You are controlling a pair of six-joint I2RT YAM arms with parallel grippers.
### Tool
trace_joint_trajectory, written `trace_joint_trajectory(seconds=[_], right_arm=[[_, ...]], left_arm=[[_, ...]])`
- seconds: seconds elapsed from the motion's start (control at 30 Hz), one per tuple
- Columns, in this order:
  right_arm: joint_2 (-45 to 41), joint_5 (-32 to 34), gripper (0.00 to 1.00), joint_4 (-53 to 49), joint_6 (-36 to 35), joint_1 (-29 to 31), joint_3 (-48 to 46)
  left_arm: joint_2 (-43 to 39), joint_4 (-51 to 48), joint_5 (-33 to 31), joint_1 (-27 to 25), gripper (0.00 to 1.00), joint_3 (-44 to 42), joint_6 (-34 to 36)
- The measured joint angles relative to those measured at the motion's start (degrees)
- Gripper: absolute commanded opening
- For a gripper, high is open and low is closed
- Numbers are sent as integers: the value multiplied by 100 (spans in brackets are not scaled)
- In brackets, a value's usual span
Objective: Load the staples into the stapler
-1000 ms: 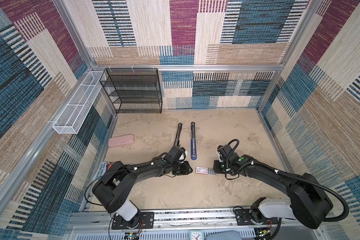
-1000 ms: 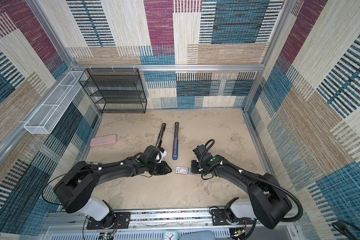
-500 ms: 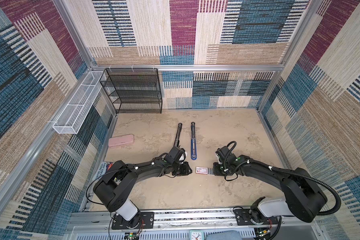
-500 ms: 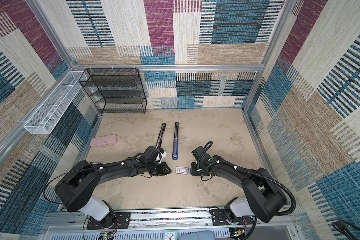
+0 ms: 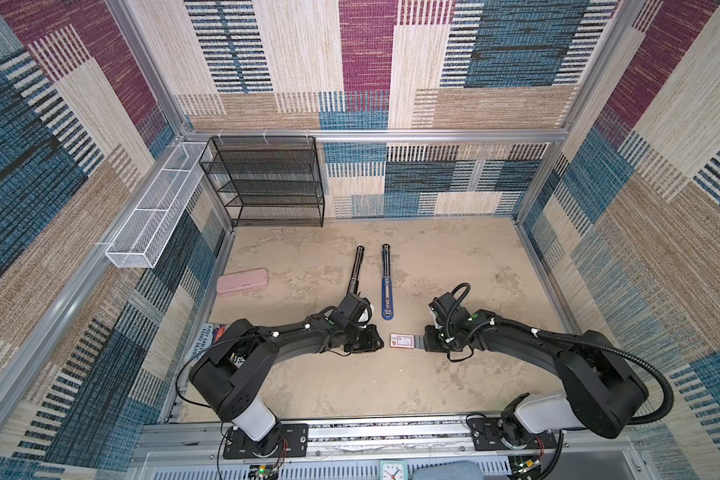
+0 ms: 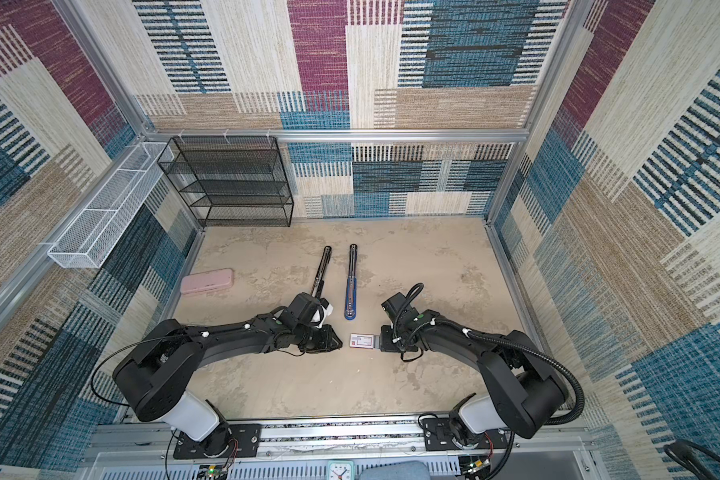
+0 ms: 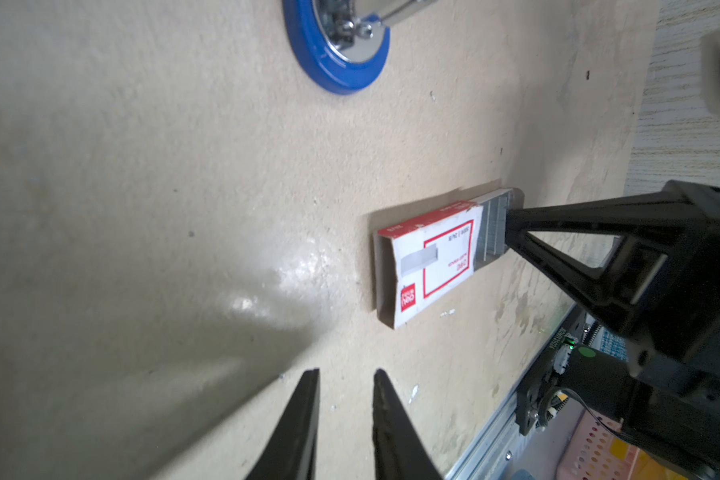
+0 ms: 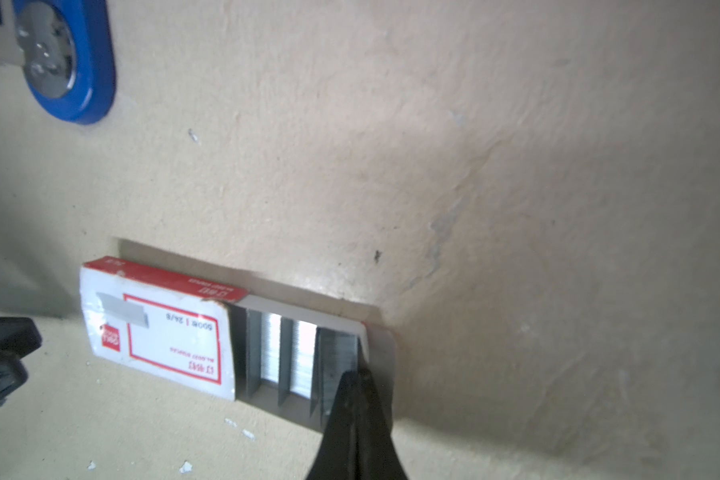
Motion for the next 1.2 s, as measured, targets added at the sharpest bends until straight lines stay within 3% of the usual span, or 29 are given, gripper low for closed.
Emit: trace_joint_trajectory(seconds=[0.37,0.63,0.83,0.97,1.2], right_arm=[[-553,9,1,-210,66,-2,118],[-1021,-402,0,-125,31,-48,348],[-1239,-1467,0,595,-50,-256,501],[-1322,-2527,0,1381,-42,-391,498],[-1340,-4183,0,2520,2,-450,730]], left_arm=[[-393,4,9,48,27,37,-7],[-1425,704,494,654,36,-446,-321],[-2247,1327,1272,1250,42,-444,-516],[-2455,2350,2004,1633,43,-614,-975],[-2485,4197,2752,1709,45,-909,-1888]])
